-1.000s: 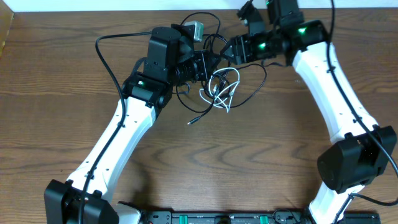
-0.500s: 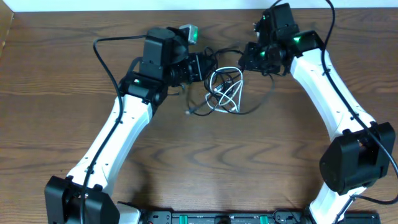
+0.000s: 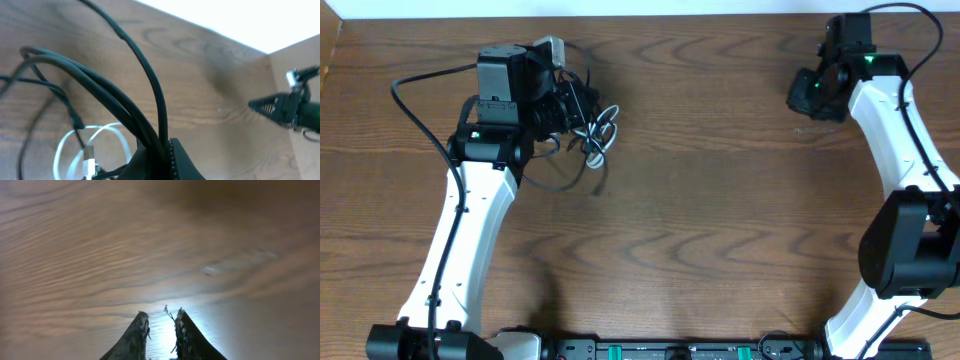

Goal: Untangle cables

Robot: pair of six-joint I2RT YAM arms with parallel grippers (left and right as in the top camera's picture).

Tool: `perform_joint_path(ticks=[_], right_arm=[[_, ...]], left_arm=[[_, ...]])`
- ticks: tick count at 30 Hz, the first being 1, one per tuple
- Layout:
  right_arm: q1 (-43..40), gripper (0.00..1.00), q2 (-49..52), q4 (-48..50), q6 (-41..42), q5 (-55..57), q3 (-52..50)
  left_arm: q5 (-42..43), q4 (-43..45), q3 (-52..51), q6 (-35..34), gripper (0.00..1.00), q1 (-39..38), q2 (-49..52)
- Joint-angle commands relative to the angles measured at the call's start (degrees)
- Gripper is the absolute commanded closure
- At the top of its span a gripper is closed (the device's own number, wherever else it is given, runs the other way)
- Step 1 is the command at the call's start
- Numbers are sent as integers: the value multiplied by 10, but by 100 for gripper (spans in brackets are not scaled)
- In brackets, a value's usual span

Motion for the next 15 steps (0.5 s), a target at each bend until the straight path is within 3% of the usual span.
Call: perform_joint_path(ticks=[1,5,6,10,11,15], right_arm=[[13,82,2,19,-100,-117,0],[22,67,2,37,-192,-286,0],[28,55,2,42,-237,-367,0],[41,39,1,48,-309,-497,2],[50,31,1,52,-338,-546,2],[72,28,1,61,-361,-588,2]], left_arm=[[0,-5,14,21,93,-8,-6],[19,7,14,21,92,-9,-6],[57,23,14,21,93,-9,-6],[134,57,14,21,93,-9,-6],[169,68,14,21,93,-9,-6],[191,68,14,14,93,-9,-6]])
